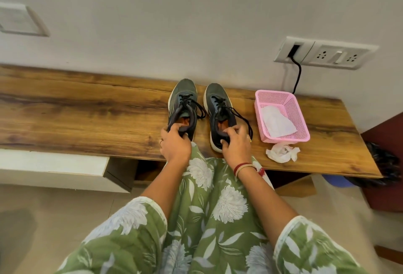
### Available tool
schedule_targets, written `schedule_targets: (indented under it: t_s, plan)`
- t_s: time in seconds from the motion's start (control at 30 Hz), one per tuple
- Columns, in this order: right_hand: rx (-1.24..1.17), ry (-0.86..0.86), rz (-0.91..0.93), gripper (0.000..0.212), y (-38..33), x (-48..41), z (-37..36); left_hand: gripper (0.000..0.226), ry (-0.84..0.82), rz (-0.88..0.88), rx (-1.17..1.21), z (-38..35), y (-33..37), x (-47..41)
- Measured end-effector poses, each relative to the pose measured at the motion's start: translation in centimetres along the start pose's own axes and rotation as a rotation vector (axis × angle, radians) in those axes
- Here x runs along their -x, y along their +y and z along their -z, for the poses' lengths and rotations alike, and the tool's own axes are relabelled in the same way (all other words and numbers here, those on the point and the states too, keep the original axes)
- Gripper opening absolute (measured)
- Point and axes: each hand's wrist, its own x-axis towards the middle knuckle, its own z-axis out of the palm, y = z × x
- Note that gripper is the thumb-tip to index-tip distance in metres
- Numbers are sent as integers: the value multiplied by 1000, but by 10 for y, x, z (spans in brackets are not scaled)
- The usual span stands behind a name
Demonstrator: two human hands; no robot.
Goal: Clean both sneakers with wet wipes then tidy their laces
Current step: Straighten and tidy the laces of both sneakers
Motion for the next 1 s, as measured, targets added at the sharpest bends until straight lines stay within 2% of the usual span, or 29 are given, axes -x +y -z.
schedule_targets:
  t_s: [0.23, 0.43, 0.53, 0.67, 0.73, 0.87, 0.93, 1.0]
  plan:
    - [24, -81, 53, 28, 0, 8, 4, 36, -37, -89, -175, 4, 2, 9]
    - [46, -103, 119, 26, -2, 15, 5, 47, 24, -157, -364, 6, 5, 14]
    - [64, -118, 136, 26, -1, 15, 3, 49, 60, -271, -371, 3, 0, 14]
    - [-27, -96, 101, 25, 6, 11, -1, 46, 88, -456, -394, -3, -3, 16]
    - [-82, -65, 92, 25, 8, 10, -1, 43, 134, -546, -350, -8, -3, 12]
    - [-238, 67, 63, 39, 6, 7, 0, 39, 204, -750, -147, -17, 7, 4]
    - [-333, 154, 17, 29, 5, 3, -1, 40, 121, -794, -15, -23, 21, 3]
    - [-420, 230, -62, 20, 6, -3, -3, 39, -37, -720, 100, -31, 39, -1]
